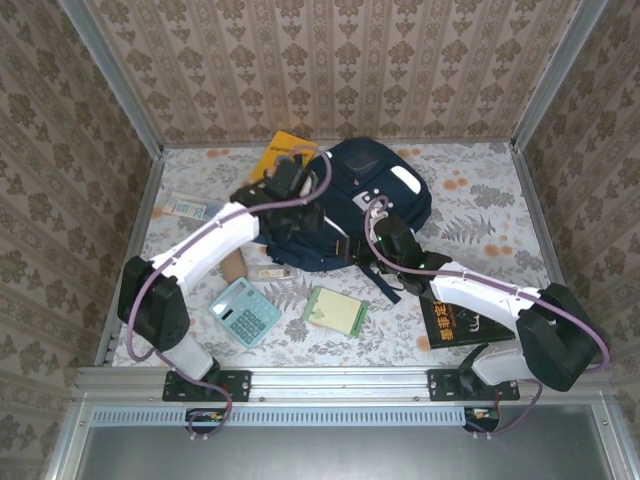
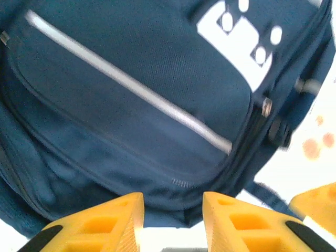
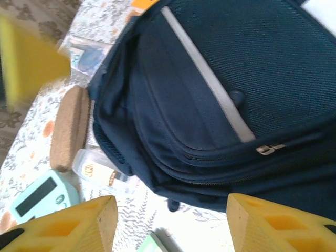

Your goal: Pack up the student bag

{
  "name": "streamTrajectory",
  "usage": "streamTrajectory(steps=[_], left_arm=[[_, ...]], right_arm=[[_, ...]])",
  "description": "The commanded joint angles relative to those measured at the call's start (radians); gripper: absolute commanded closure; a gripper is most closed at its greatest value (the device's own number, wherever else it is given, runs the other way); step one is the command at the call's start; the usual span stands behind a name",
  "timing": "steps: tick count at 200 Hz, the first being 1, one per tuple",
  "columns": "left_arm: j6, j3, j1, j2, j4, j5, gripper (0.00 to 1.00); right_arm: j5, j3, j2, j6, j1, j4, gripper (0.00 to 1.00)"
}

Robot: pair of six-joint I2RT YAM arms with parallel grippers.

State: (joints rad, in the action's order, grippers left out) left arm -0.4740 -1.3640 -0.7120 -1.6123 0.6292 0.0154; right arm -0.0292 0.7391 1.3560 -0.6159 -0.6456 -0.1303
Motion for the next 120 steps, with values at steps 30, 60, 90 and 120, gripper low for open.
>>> streamTrajectory(steps=[30,60,90,120], left_arm=[[-0.09,0.189,-0.14,0.037,-0.029,-0.114,0.66],[-0.119,0.231,-0.185,-0.016,-0.099,-0.104,0.66],[-0.125,0.232,-0.187,-0.071,-0.135,-0.112,0.69],[-0.149,0.24,-0.194,-0.1,-0.13,-0.132,0.71]], right_arm=[[0.058,-0.041,-0.074,-0.076,0.057,0.074,0.41],[0.054,-0.062,-0.118,-0.077,0.073,0.095,0.42],[0.06,-0.089,-0.163,-0.079,0.073,0.106,0.42],[0.071,-0.101,-0.205,-0.074,0.073,0.136,0.42]])
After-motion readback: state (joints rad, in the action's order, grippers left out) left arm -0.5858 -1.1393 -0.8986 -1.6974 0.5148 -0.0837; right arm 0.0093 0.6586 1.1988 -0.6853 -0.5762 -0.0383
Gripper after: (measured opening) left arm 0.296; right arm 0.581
